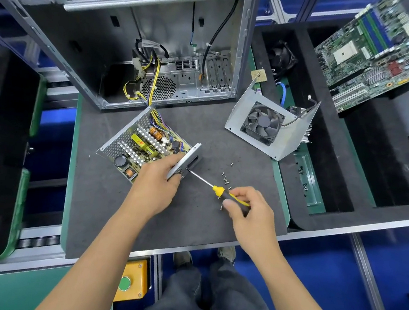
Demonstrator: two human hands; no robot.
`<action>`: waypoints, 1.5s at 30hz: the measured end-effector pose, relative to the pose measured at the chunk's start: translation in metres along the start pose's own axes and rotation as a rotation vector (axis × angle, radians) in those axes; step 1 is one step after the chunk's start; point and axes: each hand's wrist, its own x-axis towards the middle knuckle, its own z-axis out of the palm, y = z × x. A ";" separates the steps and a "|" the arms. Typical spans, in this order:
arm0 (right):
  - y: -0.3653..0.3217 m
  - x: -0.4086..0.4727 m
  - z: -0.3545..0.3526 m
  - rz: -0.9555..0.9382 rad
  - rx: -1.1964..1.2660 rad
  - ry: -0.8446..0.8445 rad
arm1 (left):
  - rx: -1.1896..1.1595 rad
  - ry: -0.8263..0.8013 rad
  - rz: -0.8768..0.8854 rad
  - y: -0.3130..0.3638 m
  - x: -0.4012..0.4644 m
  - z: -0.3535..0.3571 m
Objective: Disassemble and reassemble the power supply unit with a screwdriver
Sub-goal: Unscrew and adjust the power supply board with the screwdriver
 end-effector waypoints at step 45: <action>0.003 -0.003 0.007 0.015 -0.051 -0.059 | -0.042 0.049 0.022 -0.004 0.002 0.004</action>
